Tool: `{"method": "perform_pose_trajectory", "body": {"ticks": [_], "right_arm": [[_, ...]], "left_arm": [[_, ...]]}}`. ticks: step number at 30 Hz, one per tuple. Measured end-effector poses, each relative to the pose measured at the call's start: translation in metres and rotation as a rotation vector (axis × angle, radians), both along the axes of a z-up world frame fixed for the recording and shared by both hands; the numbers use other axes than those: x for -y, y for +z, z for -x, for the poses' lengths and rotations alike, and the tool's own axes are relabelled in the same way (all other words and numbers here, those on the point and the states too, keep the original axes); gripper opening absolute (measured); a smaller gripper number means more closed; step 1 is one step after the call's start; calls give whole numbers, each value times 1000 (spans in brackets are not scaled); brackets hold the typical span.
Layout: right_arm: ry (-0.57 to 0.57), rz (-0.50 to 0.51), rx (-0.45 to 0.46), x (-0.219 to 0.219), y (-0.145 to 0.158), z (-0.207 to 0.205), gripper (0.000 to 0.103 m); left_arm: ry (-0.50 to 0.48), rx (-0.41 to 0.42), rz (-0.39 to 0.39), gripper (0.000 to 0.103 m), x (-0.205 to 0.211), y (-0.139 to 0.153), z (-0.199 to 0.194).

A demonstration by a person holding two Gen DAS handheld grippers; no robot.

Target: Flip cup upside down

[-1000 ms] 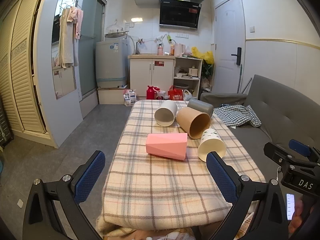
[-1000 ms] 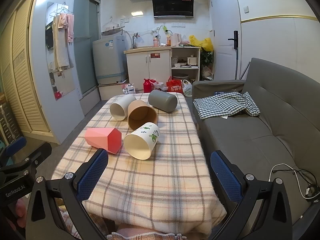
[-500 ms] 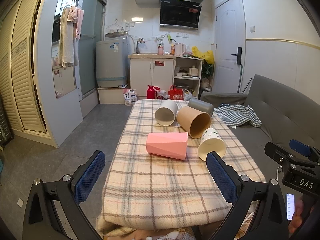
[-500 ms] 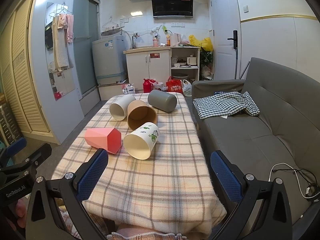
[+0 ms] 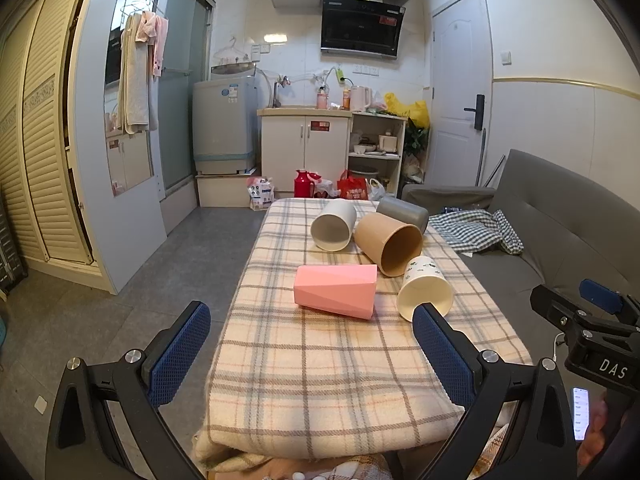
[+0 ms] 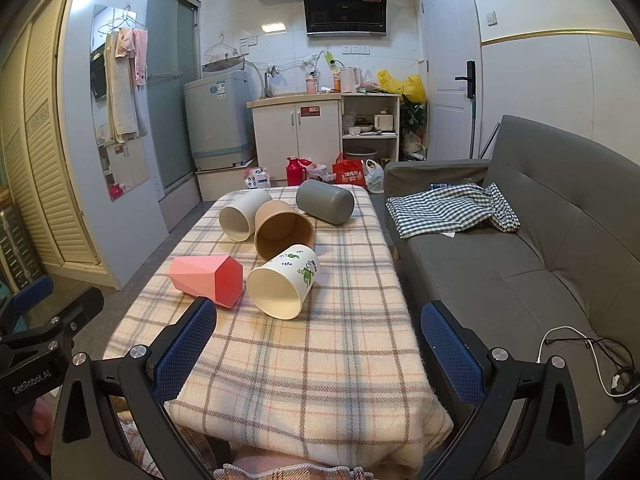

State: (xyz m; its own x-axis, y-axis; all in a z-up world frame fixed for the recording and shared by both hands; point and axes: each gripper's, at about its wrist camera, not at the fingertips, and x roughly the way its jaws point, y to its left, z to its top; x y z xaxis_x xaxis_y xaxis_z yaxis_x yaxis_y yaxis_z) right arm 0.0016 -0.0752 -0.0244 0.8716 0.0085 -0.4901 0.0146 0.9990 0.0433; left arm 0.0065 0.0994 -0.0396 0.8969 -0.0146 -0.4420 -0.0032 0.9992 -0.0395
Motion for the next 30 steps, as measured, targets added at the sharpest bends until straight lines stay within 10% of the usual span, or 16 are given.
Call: {"method": "perform_pose_trajectory", "body": {"ticks": [16, 24, 30], "right_arm": [[100, -5, -17, 19, 24, -47, 103], [248, 94, 1, 41, 64, -163, 103], [322, 169, -97, 46, 37, -269, 103]], "left_arm": [[20, -88, 26, 103, -4, 25, -57], [52, -160, -2, 103, 6, 34, -140], [93, -224, -15, 103, 14, 23, -212]]}}
